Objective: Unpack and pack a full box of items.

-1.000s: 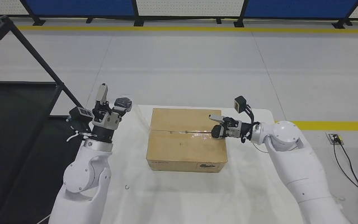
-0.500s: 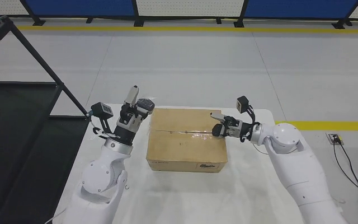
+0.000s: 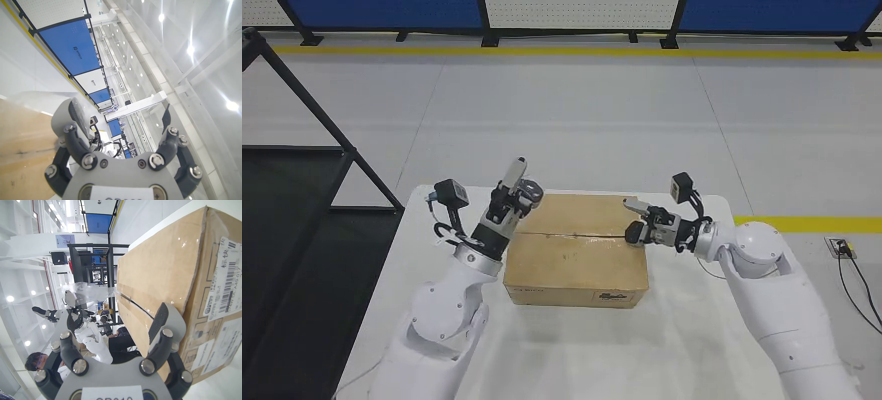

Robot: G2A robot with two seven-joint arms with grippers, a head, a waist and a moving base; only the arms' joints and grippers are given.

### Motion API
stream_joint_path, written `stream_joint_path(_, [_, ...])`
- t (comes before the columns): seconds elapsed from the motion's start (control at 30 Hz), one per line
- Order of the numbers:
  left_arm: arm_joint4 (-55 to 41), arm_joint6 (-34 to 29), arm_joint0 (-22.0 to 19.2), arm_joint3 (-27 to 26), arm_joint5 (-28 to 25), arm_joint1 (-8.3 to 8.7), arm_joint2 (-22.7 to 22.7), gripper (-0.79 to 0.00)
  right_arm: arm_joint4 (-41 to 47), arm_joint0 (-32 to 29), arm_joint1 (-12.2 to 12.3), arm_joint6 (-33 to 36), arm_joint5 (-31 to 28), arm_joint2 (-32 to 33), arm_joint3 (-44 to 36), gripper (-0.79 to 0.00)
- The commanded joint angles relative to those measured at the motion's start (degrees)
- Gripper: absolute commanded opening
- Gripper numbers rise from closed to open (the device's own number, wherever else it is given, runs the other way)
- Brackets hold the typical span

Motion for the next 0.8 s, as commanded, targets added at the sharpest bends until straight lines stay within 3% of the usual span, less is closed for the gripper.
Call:
stream_joint_path(0.0, [0.99, -0.12, -0.15, 0.16, 0.11, -0.07, 0.5, 0.0, 0.14, 0.08, 0.02, 0.16, 0.04, -0.11, 0.19, 0.0])
stream_joint_path(0.77, [9.07, -0.67, -3.63, 2.57, 1.18, -1.86, 8.16, 0.0, 1.05, 0.21, 0.75, 0.14, -0.47, -0.05, 1.19, 0.0])
